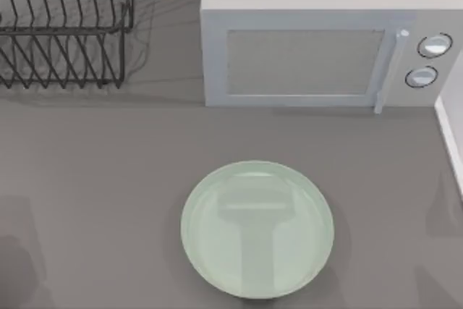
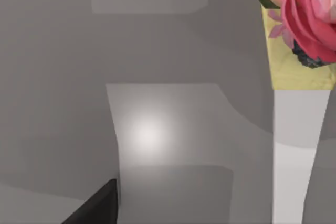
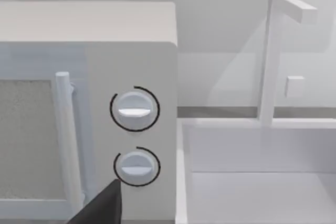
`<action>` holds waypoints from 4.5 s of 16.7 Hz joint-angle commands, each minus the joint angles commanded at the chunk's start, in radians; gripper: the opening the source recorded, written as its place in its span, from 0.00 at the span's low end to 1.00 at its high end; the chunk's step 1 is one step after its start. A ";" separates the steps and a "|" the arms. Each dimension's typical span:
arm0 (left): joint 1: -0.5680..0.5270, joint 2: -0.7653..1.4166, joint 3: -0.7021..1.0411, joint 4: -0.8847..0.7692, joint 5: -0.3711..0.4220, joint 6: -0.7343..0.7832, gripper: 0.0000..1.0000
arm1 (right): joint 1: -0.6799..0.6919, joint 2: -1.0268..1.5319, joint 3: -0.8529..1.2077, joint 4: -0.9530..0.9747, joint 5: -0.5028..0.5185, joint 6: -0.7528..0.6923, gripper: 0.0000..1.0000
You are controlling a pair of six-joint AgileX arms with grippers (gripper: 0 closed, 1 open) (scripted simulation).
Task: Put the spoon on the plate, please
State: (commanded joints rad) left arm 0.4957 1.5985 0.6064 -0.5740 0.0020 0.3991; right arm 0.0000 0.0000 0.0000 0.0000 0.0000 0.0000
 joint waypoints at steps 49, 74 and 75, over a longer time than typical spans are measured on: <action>-0.536 0.083 0.638 -0.568 0.015 0.148 0.00 | 0.000 0.000 0.000 0.000 0.000 0.000 1.00; -1.411 0.466 1.029 -0.483 0.048 0.375 0.00 | 0.000 0.000 0.000 0.000 0.000 0.000 1.00; -1.420 0.462 1.025 -0.468 0.055 0.383 0.00 | 0.000 0.000 0.000 0.000 0.000 0.000 1.00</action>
State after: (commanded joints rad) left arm -0.9248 2.0604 1.6310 -1.0422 0.0573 0.7817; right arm 0.0000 0.0000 0.0000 0.0000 0.0000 0.0000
